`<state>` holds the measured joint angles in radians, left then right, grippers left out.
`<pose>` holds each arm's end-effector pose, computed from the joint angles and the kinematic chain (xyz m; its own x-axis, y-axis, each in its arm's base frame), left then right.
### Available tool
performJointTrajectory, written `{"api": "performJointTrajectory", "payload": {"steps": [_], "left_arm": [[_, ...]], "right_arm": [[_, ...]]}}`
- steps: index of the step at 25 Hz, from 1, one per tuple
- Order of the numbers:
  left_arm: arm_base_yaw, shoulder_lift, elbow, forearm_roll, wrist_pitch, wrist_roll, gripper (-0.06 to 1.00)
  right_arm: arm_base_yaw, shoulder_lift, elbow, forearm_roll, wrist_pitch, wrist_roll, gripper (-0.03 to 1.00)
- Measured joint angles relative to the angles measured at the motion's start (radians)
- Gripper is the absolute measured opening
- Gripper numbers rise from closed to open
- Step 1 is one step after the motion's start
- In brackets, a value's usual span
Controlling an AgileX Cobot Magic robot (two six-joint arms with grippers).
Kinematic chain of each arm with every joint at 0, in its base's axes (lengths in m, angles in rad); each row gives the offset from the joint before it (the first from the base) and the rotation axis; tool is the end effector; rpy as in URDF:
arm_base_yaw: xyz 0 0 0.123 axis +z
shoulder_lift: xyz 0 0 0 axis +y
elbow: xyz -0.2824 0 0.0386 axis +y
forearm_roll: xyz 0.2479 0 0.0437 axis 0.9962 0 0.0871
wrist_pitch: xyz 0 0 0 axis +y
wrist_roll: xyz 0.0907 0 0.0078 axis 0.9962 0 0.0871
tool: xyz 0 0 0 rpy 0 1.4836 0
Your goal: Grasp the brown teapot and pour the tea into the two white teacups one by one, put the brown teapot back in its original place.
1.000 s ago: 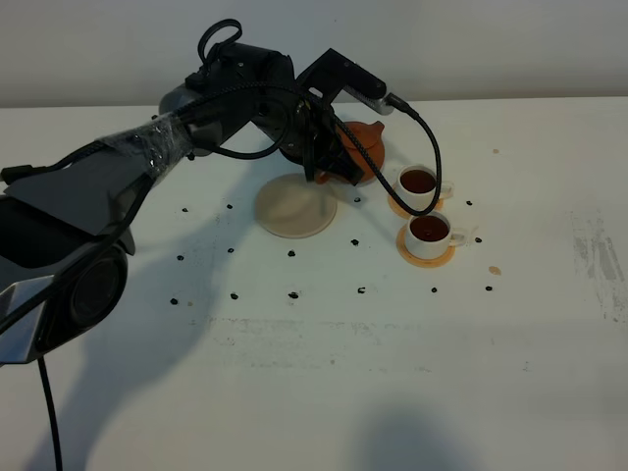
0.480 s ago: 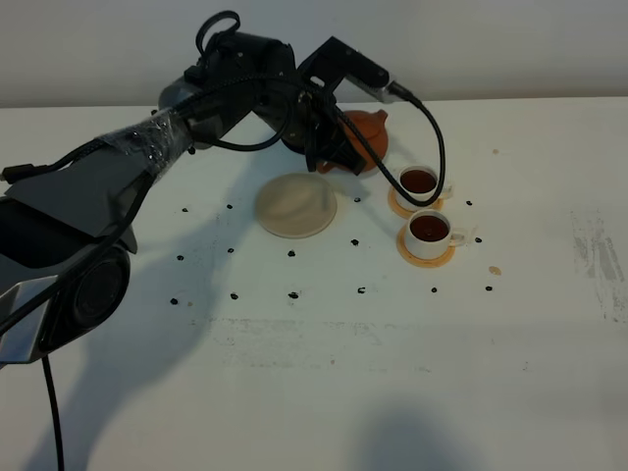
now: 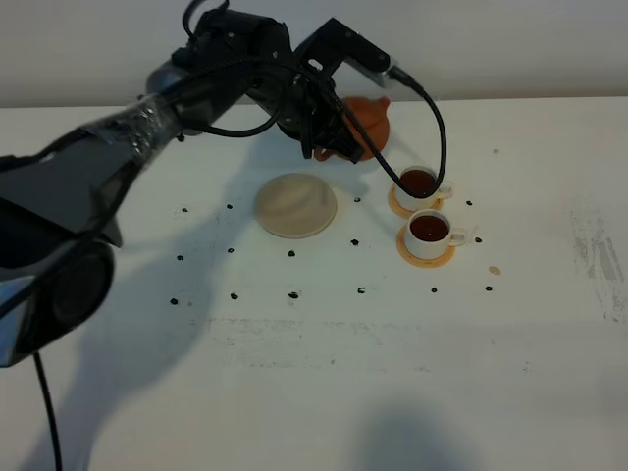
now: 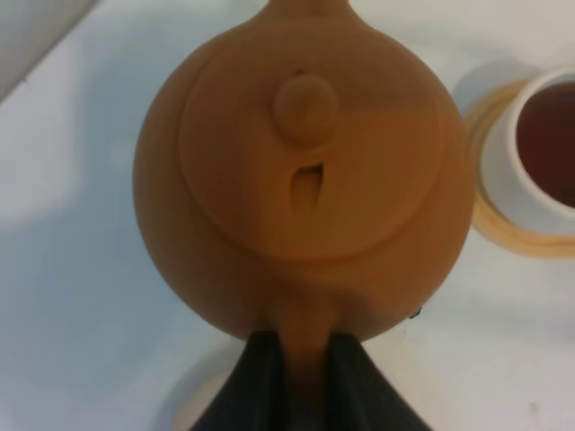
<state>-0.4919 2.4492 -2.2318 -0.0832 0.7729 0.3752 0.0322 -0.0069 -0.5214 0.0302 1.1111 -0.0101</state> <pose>0.4821 -0.2643 0.1914 -0.5009 0.6199 -0.6040 0.6929 0.7054 0.1493 -0.0107 0.0021 0.2790 -0.4753 -0.0120 -0.8797 -0.0544 0.9984 0.0158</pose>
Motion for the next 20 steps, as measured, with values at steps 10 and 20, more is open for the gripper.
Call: {"api": "performJointTrajectory", "payload": {"steps": [10, 20], "left_arm": [[0.014, -0.313, 0.467, -0.009, -0.204, -0.001, 0.09], [0.078, -0.368, 0.651, -0.016, -0.180, -0.051, 0.09]], "right_arm": [[0.000, 0.000, 0.000, 0.000, 0.000, 0.000, 0.49], [0.000, 0.000, 0.000, 0.000, 0.000, 0.000, 0.49]]}}
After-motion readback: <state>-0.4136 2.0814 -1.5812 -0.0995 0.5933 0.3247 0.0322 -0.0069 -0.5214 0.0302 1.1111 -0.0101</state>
